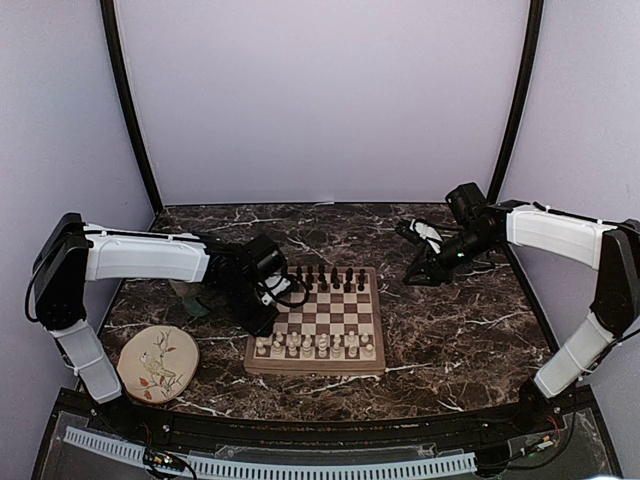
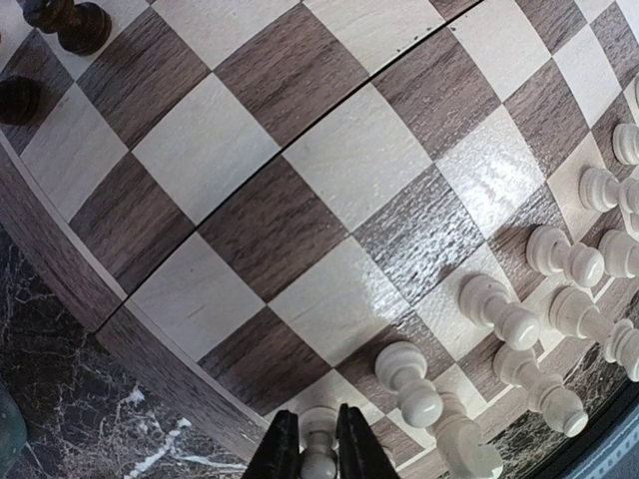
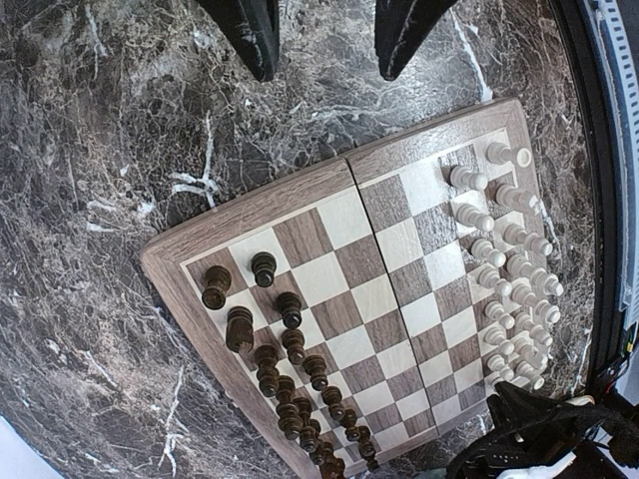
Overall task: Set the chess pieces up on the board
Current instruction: Place the pawn on a2.
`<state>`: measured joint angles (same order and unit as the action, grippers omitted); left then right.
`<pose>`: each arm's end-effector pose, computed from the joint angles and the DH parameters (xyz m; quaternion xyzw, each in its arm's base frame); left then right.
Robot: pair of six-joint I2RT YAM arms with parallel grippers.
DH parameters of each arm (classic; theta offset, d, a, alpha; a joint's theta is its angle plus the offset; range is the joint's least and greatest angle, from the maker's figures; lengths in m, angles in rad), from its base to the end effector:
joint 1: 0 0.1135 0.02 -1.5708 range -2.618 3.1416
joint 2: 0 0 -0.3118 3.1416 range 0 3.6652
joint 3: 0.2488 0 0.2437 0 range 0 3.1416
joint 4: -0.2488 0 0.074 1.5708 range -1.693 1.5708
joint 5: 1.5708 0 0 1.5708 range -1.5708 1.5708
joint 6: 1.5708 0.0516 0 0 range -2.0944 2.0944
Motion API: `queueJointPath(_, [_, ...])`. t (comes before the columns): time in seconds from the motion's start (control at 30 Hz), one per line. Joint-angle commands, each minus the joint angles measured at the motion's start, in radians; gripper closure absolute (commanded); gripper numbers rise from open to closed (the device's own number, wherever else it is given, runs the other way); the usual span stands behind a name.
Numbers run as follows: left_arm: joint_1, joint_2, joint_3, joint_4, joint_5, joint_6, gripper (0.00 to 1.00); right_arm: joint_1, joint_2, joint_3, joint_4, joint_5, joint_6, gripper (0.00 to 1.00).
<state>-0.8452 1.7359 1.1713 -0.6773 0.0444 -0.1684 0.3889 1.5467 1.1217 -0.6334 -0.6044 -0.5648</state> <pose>0.2262 -0.2585 0.2266 0.3309 0.9291 -0.0986 0.1325 0.2753 0.1445 0.2810 -0.4909 0.7859 0.2655 0.2663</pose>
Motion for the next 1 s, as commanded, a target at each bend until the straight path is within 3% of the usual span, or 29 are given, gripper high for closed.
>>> queueJointPath(0.0, [-0.002, 0.004, -0.018, -0.002, -0.007, 0.007, 0.82, 0.005, 0.012, 0.024, 0.0, 0.004, -0.005, 0.67])
queueJointPath(0.77, [-0.002, -0.056, -0.017, 0.05, -0.032, 0.041, 0.78, 0.007, 0.022, 0.025, -0.005, 0.001, -0.004, 0.67])
queueJointPath(0.97, [0.007, -0.131, 0.034, 0.034, -0.135, 0.095, 0.77, 0.007, -0.018, 0.095, -0.01, 0.08, 0.045, 0.68])
